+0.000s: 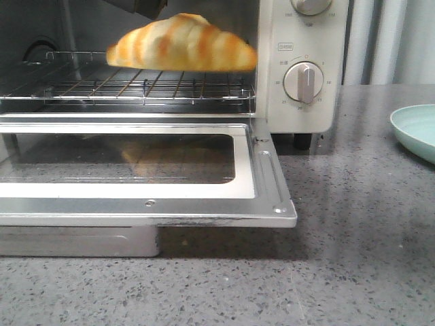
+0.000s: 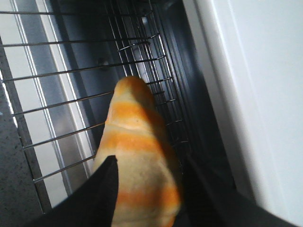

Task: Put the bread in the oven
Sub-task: 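Lower the croissant onto the wire rack and open the right gripper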

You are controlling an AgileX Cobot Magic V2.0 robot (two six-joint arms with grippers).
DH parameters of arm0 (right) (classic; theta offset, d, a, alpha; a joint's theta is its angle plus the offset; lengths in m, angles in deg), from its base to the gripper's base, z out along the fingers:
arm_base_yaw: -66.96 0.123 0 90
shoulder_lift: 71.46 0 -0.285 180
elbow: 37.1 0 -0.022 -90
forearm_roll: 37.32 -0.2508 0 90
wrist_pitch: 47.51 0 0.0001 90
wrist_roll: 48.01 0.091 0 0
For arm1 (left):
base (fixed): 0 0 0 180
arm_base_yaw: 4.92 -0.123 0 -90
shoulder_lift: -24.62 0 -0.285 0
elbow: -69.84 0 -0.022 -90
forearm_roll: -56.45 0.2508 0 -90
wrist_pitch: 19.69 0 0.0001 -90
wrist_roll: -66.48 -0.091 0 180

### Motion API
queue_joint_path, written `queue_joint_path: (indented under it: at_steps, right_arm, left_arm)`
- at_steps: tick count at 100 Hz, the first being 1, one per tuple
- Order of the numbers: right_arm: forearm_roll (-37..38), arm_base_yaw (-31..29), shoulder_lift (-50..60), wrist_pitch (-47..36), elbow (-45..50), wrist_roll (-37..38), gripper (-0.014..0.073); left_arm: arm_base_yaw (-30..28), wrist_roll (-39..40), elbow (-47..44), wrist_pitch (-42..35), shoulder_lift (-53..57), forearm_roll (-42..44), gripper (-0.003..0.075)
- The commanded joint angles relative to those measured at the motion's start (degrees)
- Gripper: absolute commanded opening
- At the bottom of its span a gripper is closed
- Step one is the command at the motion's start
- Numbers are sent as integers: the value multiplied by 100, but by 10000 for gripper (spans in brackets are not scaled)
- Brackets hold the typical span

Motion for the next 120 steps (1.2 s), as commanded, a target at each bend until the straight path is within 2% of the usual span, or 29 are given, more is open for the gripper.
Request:
queue_joint_path:
  at_steps: [1,24,44,73,90,101,120]
  right_arm:
    - [298,-29,235,-192,-211,36,302]
    - [298,0,235,-177,-211,36,299]
    - [298,346,258,-168,-211,36,283]
    - [298,910,262,204,-211,36,283]
    - [298,1234,271,827,-211,36,283]
    - [298,1450,283,1168,-298,118,283]
    - [271,1673,532,1632,-413,159,283]
  left_arm:
    - [-15,13,172,-391,-63,-119,-21]
    - [-15,13,172,-436,51,-109,-21]
    - [-27,13,172,-680,797,354,-22]
    - [-106,13,148,-20,1603,365,-22]
    - [-484,13,-31,-21,2051,365,-22]
    - [-819,29,-151,245,2027,270,-22]
    - [-1351,29,-631,97,2039,17,-22]
